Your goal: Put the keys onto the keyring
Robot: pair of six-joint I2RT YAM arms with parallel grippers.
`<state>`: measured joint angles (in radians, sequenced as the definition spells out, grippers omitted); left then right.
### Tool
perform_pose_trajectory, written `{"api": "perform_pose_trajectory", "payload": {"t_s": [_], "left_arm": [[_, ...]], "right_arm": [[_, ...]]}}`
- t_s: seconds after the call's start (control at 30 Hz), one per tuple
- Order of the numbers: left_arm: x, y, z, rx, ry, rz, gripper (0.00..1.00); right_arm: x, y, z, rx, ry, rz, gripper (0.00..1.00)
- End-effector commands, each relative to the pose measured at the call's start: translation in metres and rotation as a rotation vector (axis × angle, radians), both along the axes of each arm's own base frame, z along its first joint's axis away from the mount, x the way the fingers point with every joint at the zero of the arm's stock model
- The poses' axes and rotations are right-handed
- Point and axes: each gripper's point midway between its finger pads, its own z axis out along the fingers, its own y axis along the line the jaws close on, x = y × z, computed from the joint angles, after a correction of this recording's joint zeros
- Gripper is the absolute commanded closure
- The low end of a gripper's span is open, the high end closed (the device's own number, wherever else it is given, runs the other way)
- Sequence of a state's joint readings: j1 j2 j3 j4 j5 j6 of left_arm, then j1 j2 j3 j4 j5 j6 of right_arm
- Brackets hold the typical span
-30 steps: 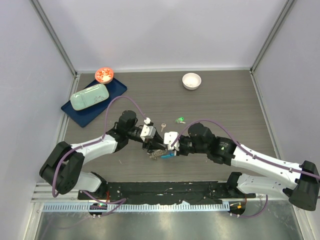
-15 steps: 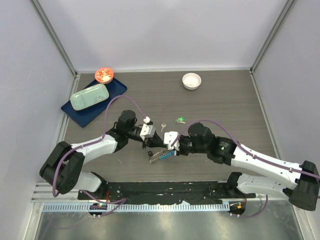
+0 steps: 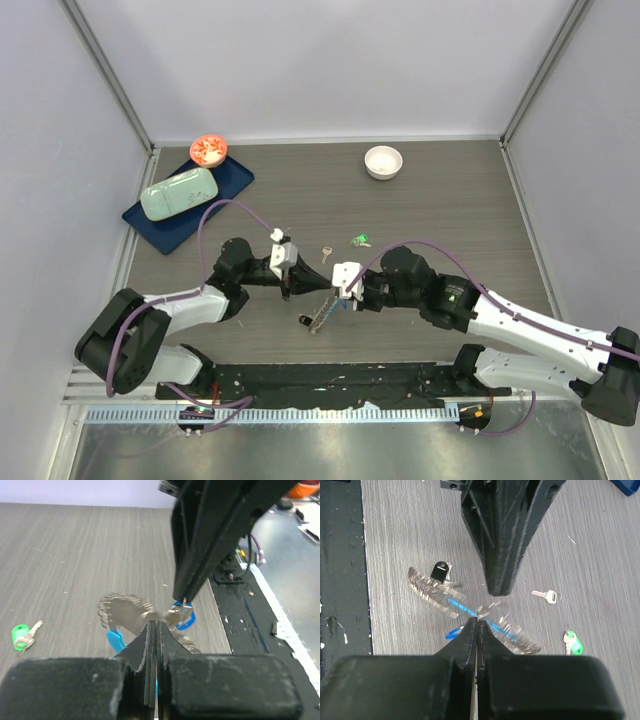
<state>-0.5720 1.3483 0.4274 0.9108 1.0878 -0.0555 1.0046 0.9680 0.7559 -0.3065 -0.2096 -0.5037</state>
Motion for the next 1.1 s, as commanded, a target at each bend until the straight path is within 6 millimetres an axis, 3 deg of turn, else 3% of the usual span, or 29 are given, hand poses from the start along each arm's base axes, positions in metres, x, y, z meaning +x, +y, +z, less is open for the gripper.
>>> {"api": "perform_pose_trajectory", "payload": {"t_s": [0.0, 0.2, 0.33, 0.53, 0.63, 0.77, 0.93, 1.07], "left_arm": [[0.018, 0.005, 0.051, -0.180, -0.007, 0.157, 1.00], [0.009, 0.004, 0.066, -0.236, 0.036, 0.200, 1.00], [0.008, 0.006, 0.058, -0.223, 0.025, 0.224, 1.00], [0.014, 0.006, 0.031, -0.135, -0.048, 0.236, 0.80], [0.016, 0.005, 0.029, -0.127, -0.051, 0.232, 0.74], [0.010, 0.004, 0.023, -0.112, -0.062, 0.196, 0.56], [0.004, 0.001, 0.007, -0.060, -0.096, 0.126, 0.50], [0.001, -0.009, 0.010, -0.042, -0.164, -0.005, 0.51]], "right_arm": [[0.004, 0.008, 0.018, 0.089, -0.023, -0.013, 0.99], [0.010, 0.016, 0.019, 0.144, -0.041, -0.024, 0.99], [0.012, 0.016, 0.020, 0.150, -0.051, -0.035, 0.99], [0.011, 0.011, 0.026, 0.153, -0.063, -0.045, 0.99], [0.012, 0.007, 0.026, 0.137, -0.069, -0.055, 0.99], [0.013, 0.005, 0.026, 0.133, -0.073, -0.063, 0.99], [0.011, 0.007, 0.026, 0.134, -0.067, -0.047, 0.99], [0.007, 0.010, 0.028, 0.137, -0.056, -0.020, 0.99]]}}
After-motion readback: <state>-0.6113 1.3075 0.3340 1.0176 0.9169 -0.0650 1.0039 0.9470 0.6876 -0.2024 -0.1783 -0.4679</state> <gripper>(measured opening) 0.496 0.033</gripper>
